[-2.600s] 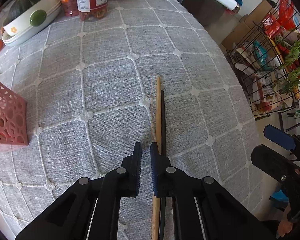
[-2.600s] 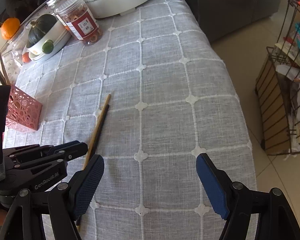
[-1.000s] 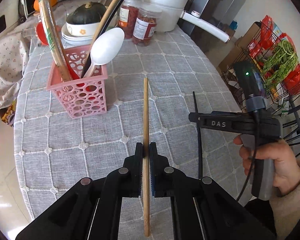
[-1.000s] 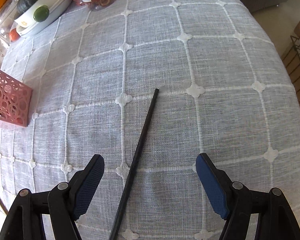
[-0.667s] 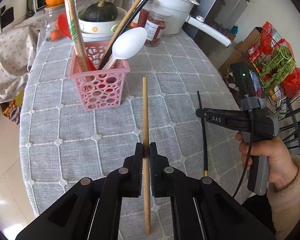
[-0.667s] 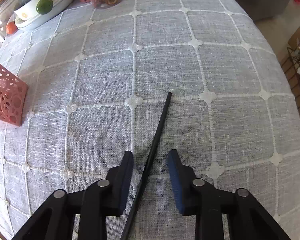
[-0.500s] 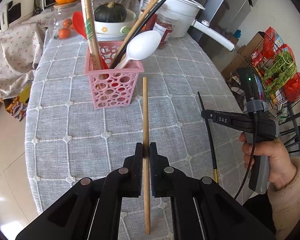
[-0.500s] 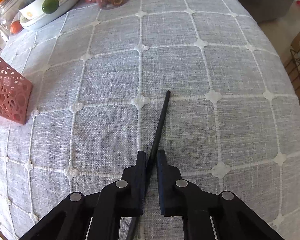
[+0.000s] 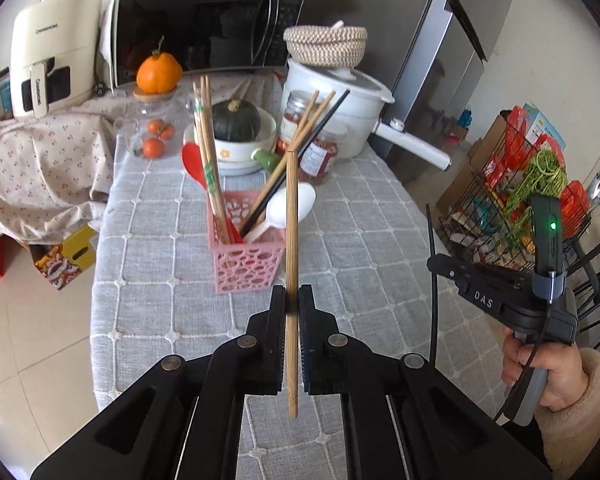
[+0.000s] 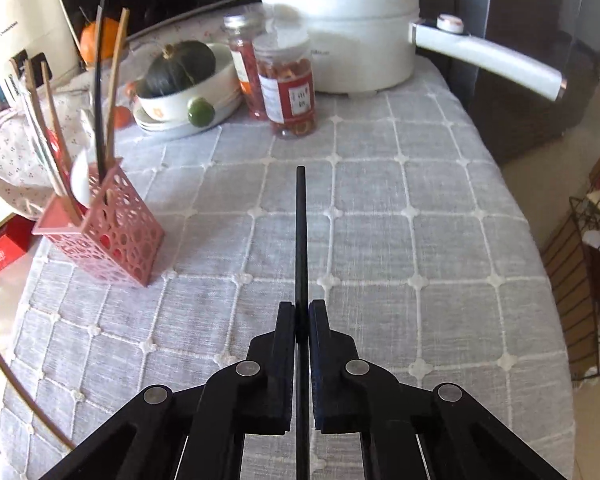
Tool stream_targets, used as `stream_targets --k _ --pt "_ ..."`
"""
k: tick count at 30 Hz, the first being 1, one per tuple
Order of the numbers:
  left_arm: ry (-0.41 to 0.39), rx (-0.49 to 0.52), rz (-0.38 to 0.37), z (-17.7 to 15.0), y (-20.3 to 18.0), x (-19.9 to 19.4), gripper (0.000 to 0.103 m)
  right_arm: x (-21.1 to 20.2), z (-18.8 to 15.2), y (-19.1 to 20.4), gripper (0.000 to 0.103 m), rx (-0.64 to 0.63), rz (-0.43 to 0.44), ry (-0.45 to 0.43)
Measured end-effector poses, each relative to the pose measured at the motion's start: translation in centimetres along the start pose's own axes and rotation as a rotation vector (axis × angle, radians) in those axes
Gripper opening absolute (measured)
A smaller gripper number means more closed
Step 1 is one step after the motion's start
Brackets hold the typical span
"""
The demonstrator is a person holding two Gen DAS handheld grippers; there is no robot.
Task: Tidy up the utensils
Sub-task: 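Drop both chopsticks into the pink basket and open both tools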
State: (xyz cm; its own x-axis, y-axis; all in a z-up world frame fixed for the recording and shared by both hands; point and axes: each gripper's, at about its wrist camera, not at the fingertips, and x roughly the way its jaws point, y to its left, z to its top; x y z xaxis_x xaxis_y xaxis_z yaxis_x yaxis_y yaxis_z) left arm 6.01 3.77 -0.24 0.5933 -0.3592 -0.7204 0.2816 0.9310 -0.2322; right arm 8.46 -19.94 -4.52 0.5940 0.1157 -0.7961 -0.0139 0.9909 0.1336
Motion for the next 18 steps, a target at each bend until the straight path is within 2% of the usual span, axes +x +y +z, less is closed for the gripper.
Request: stream_targets --k 5,11,18 --pt "-0.144 -0.018 0.029 1.2 0.5 -2.8 0.006 -2.6 0.6 1.0 0.005 -0.017 0.023 -0.096" --pt "-0.312 -0.085 0.035 2.4 2.1 -5.1 0.006 -5.2 1.3 1.9 0.005 -0.018 0.051 -0.188" --pt "-0.456 -0.175 0.067 3.7 3.5 -5.3 0.006 -7.0 2.6 2.3 0.005 -0.004 0.086 -0.26"
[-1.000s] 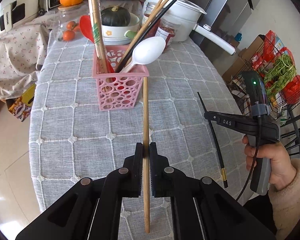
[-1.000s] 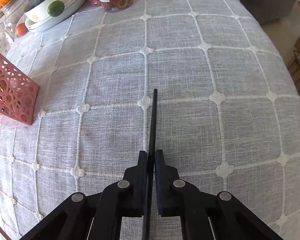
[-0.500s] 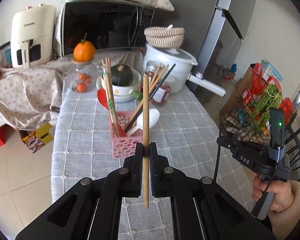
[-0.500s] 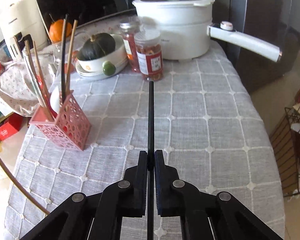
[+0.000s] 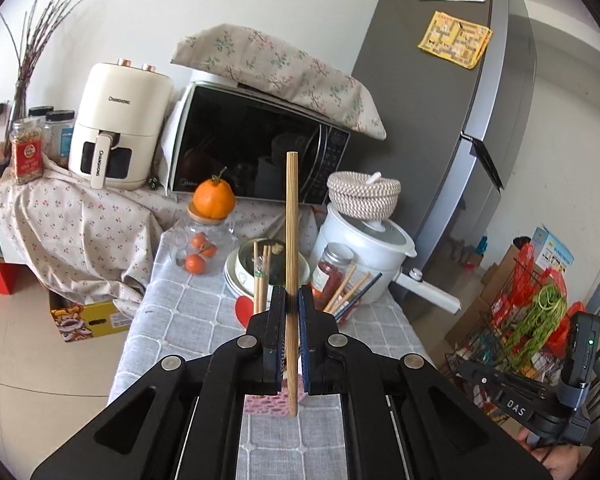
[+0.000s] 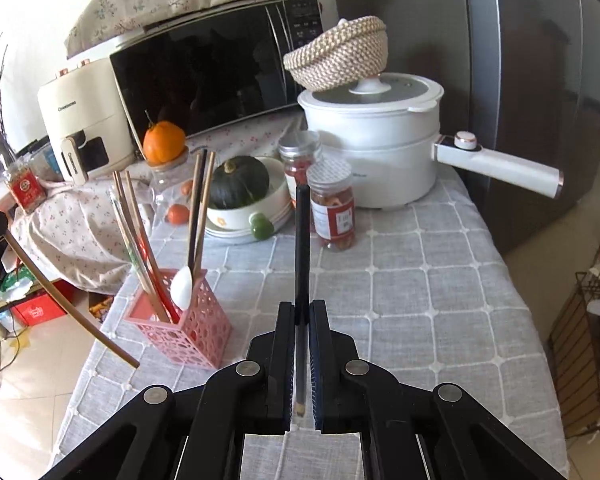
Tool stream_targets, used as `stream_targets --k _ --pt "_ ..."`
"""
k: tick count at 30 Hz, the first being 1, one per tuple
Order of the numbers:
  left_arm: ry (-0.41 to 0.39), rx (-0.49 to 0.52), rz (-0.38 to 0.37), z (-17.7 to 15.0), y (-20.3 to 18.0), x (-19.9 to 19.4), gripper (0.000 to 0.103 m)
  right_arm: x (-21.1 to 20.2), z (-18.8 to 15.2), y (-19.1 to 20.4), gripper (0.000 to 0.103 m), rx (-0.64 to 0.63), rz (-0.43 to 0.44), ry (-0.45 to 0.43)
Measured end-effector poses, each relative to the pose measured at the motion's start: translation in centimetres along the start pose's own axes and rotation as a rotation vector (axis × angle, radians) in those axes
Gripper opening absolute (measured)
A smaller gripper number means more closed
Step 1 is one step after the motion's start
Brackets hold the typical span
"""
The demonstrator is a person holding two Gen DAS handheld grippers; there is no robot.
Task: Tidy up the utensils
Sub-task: 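Drop both chopsticks into the pink basket and open both tools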
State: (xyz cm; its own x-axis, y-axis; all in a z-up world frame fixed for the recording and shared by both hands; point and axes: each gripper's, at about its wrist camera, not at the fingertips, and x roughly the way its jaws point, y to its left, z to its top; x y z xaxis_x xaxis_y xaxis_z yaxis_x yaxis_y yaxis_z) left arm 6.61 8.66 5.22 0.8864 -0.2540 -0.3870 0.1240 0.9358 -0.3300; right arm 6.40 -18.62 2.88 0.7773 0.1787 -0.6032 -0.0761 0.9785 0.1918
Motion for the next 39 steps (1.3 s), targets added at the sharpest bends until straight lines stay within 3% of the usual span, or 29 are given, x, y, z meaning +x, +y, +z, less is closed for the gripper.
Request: stream_targets --k 8,16,25,27,29,31,35,39 --pt "-0.082 0.009 0.067 -0.2 0.3 2.7 0.006 -0.1 1.4 0.6 0.005 0.024 0.033 -0.021" --pt "0.038 0.05 0.112 -1.9 0.3 7.2 0.006 0.3 1.4 1.1 0.005 0.019 0.057 -0.009" --pt "0.165 0.027 0.092 -3.3 1.0 10.7 0.008 -0.5 1.9 1.9 0.005 0.016 0.1 -0.014" --pt "0.183 0.018 0.091 -3.1 1.0 10.3 0.018 -1.0 2.2 2.2 0.005 0.012 0.114 -0.025" --pt "0.187 0.019 0.102 -3.0 0.9 9.5 0.053 -1.7 2.7 2.7 0.005 0.007 0.125 -0.039" --pt "0.19 0.018 0.113 -3.1 1.0 8.5 0.064 -2.3 3.1 3.3 0.005 0.006 0.141 -0.051" --pt "0.257 0.03 0.154 -3.3 1.7 7.1 0.064 -3.2 4.2 4.8 0.005 0.004 0.172 -0.073" --pt "0.322 0.069 0.293 -4.3 3.0 6.2 0.064 -3.0 5.6 6.4 0.005 0.007 0.186 -0.088"
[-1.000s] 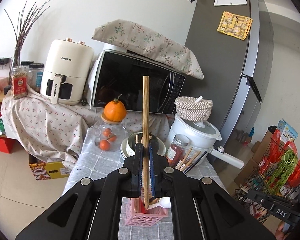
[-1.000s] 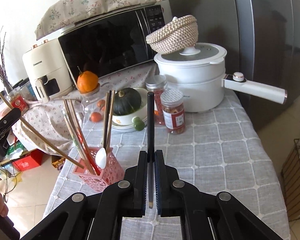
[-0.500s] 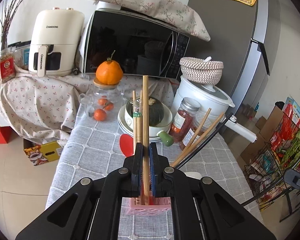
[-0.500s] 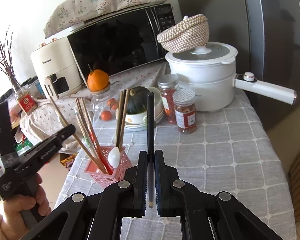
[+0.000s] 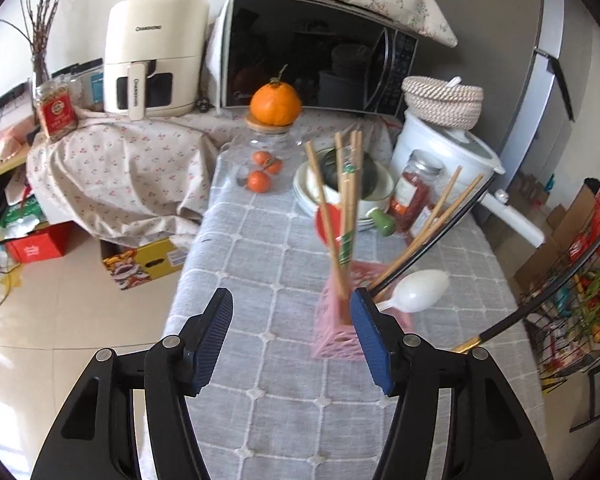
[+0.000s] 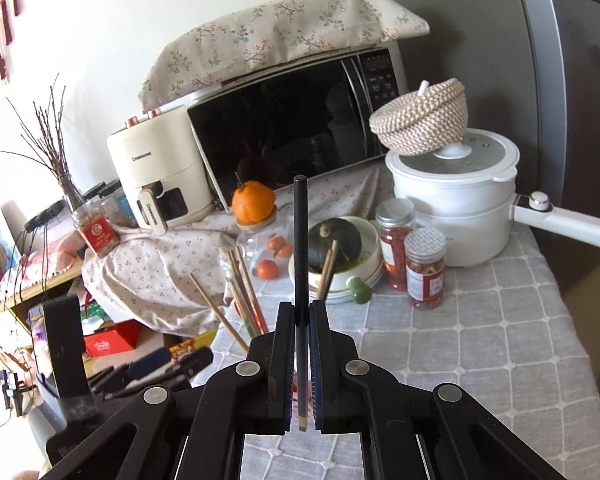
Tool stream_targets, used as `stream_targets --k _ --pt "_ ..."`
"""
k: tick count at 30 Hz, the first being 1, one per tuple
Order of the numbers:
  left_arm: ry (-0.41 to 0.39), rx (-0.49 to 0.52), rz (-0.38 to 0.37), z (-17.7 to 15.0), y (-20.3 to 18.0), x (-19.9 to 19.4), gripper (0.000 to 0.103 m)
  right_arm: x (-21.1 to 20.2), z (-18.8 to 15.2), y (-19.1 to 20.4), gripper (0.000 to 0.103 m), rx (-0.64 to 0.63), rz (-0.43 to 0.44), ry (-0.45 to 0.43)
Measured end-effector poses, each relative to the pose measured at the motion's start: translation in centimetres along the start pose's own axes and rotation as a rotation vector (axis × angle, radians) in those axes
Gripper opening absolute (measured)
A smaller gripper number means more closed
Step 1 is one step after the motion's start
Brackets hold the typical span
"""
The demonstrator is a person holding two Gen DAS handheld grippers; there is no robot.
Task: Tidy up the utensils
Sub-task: 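Drop both chopsticks into the pink basket and open both tools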
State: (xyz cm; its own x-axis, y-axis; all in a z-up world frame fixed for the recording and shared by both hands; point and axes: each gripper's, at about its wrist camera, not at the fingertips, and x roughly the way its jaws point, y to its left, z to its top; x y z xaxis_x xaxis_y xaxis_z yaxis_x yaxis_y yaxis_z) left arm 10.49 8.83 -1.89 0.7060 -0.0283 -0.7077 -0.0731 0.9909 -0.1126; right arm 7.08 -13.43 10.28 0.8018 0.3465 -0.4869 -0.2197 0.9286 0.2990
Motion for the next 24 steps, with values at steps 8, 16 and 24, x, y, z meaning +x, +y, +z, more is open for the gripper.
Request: stream_targets --k 8,16,24 --pt "0.069 0.046 0.024 -1.9 1.9 0.5 0.064 3.1 2.6 1.9 0.005 0.028 -0.023 -0.022" --pt "0.13 0.026 -0.022 -2.6 1.9 1.1 0.071 7.8 2.4 1.9 0.005 0.063 -0.057 -0.021" --pt "0.15 0.034 -0.039 -2.9 1.3 1.4 0.072 11.7 1.1 0.9 0.008 0.112 -0.056 0.006"
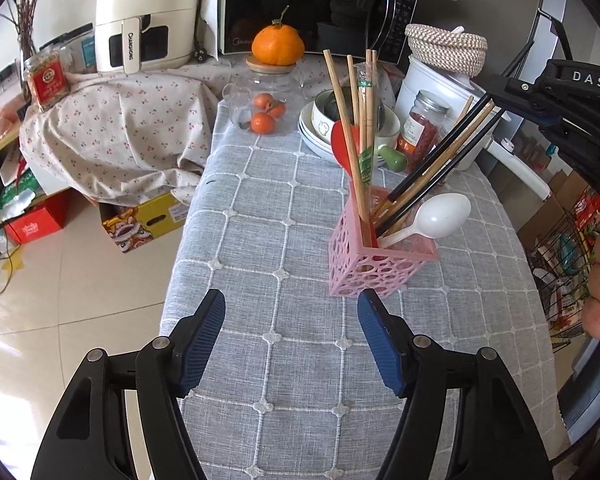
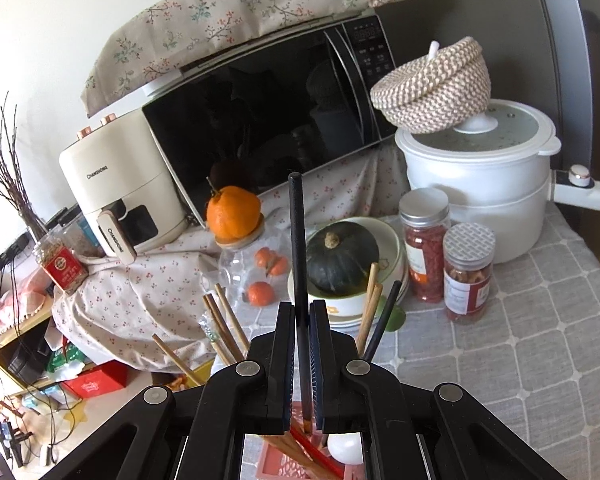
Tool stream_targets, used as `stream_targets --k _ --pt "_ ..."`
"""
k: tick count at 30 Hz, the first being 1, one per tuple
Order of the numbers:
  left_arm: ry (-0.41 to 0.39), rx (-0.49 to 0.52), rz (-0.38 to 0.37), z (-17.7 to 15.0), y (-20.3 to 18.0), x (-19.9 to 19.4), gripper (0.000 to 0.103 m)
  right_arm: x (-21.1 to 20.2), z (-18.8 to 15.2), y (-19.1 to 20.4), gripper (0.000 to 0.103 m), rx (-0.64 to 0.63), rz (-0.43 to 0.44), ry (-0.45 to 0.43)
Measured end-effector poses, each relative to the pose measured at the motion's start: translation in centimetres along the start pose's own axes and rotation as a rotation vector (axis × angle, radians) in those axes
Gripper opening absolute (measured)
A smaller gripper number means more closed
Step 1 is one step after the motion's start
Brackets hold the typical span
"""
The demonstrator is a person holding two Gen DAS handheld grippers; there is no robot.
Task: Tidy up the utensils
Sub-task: 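Drop both chopsticks into the pink basket and open both tools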
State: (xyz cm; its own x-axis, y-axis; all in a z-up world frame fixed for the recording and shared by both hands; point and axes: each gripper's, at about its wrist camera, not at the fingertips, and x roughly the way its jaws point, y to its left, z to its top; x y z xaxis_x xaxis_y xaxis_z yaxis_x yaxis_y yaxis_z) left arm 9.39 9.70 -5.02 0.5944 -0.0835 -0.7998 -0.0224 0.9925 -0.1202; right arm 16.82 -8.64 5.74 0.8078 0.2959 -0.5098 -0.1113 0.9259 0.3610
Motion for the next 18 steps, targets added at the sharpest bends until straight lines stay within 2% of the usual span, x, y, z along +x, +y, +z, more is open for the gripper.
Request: stream_targets --k 4,5,7,11,16,18 --pt "-0.004 0.002 -0.001 -0.1 -0.2 -0.2 0.074 0.5 -0.1 -0.6 0.014 0.027 0.021 0.018" --pt "-0.006 0.002 -0.002 -0.1 -0.3 -0.3 0.075 0.3 0.0 -0.6 0.018 0.025 0.024 0.018" --pt "-0.01 0.001 0.001 -0.2 -0.5 -0.6 0.077 -0.7 0.2 -0.8 0.04 0.022 0.03 0.009" --pt "-0.013 0.012 -0.004 -0.5 -1.5 -1.2 0.078 -3.4 0.3 -1.0 0.052 -0.02 0.027 -0.01" --pt "-0.02 0.052 0.009 -1.5 -3.2 -2.3 0.084 -6.6 -1.0 -1.6 0.076 -0.118 -0.027 -0.001" --pt "-0.035 0.061 0.02 -2.0 -3.7 -3.0 0.086 -7.9 -1.8 -2.0 0.081 -0.159 -0.059 0.004"
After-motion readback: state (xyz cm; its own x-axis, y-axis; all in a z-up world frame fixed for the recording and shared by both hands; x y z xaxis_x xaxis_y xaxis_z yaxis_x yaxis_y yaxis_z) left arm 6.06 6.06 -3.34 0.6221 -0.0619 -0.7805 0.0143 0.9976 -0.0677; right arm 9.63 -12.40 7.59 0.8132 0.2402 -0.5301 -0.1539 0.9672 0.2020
